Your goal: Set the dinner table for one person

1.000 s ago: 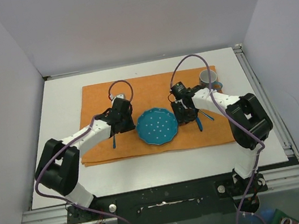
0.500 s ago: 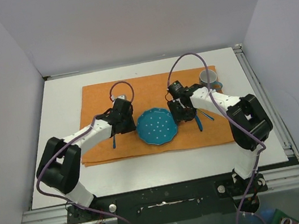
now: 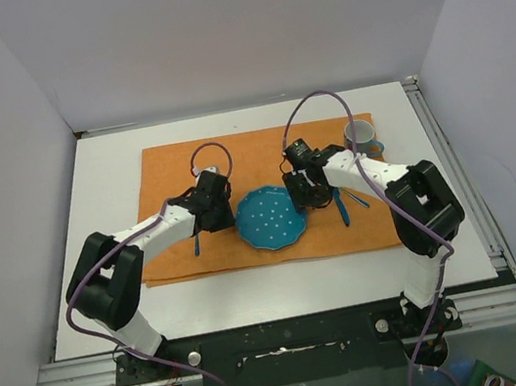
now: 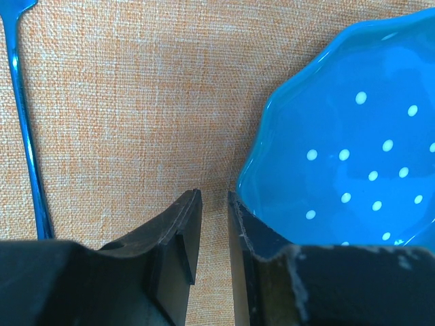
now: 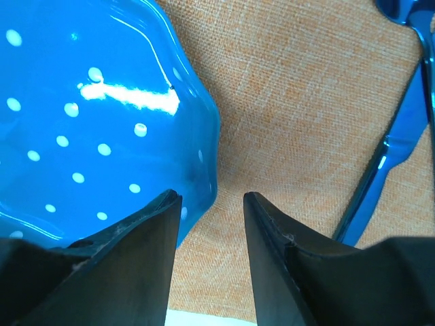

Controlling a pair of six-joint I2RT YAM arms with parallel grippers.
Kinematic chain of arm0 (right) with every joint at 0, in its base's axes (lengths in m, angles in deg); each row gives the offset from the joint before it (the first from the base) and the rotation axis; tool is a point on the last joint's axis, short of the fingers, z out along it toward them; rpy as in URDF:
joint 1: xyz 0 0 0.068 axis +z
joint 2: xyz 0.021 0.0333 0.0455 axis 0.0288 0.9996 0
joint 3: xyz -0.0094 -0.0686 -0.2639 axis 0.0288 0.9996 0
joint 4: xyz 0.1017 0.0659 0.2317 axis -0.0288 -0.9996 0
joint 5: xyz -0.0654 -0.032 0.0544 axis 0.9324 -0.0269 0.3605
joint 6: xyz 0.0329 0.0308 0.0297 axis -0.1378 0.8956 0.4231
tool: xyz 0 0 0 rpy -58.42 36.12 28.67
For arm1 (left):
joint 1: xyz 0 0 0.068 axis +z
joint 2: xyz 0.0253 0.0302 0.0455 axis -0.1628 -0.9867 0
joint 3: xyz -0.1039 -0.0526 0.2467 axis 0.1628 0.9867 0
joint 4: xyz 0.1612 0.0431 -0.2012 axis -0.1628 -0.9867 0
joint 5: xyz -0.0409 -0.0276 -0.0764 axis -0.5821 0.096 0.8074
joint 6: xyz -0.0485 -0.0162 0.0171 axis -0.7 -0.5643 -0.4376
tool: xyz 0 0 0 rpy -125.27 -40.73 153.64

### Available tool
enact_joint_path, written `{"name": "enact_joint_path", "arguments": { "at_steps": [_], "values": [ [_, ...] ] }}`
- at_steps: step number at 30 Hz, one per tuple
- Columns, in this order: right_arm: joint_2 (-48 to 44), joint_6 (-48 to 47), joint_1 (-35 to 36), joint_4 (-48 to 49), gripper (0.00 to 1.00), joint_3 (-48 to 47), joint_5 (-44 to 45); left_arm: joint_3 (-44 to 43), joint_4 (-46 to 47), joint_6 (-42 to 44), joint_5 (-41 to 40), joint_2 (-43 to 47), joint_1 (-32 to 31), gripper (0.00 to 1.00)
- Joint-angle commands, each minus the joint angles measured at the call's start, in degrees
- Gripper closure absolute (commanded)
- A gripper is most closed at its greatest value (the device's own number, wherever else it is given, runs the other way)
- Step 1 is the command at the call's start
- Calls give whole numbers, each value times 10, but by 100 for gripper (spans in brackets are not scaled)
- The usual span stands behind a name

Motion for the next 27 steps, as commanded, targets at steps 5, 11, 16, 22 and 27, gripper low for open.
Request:
{"name": "enact_joint_path", "arguments": {
  "at_steps": [5,11,16,22,27],
  "values": [
    [21,11,7,50,59,13,-21,-6,27,-2,3,2,-1,78],
    [37,7,6,56,100,15,-26,-5,28,-3,6,-3,-1,78],
    [47,0,10,55,100,4,-31,-3,27,-2,7,-7,-1,78],
    [55,-18,12,61,100,-13,-36,-1,29,-6,4,-8,-1,78],
    [56,-42,12,80,100,-23,-38,1,40,-8,0,-3,-1,78]
  ]
}}
